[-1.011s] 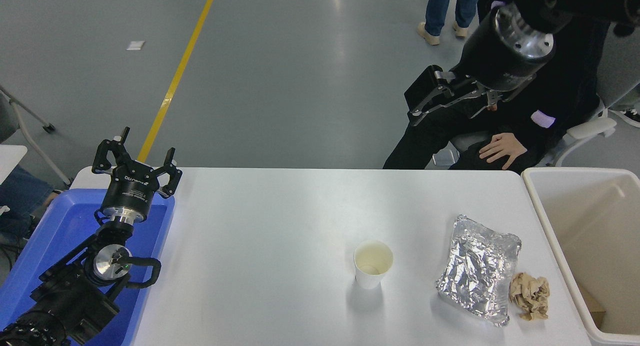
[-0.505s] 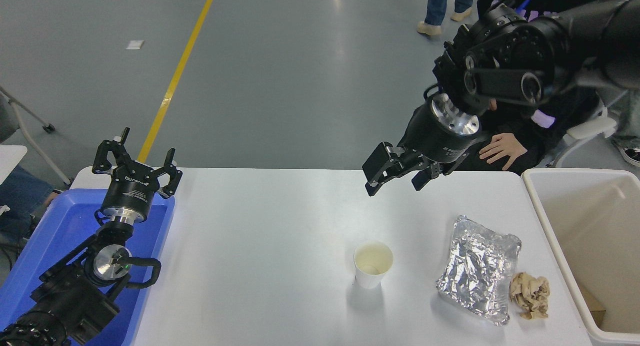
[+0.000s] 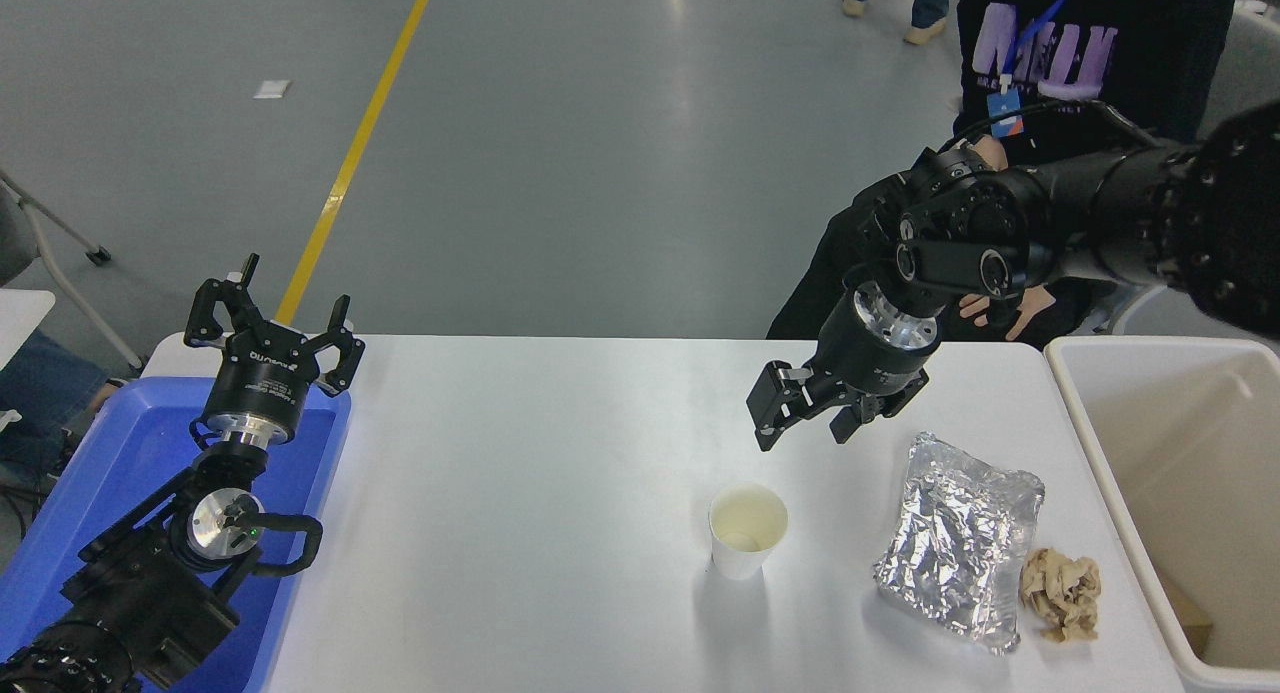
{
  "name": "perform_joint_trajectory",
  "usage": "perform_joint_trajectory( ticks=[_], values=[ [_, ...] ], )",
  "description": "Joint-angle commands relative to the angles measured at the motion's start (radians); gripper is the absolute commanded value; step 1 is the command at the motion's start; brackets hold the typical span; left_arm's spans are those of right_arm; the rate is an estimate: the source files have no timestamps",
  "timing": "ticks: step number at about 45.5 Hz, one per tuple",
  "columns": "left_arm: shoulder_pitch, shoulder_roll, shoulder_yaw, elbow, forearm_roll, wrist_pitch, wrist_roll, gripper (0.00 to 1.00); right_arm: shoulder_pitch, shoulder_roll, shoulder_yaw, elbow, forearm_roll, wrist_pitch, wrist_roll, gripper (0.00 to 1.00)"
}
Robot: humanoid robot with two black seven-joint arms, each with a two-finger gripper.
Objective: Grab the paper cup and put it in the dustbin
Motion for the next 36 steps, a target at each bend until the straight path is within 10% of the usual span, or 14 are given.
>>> perform_joint_trajectory(
  ticks=[1,36],
  values=[
    [-0.001,0.0,0.0,0.0,0.0,0.0,0.0,0.98,-0.108,0.0,0.083,-0.035,0.005,0.0,-0.154,0.76],
    [-0.001,0.0,0.0,0.0,0.0,0.0,0.0,0.98,-0.192,0.0,0.134,-0.038,0.04,-0.17,-0.169,0.71]
  ],
)
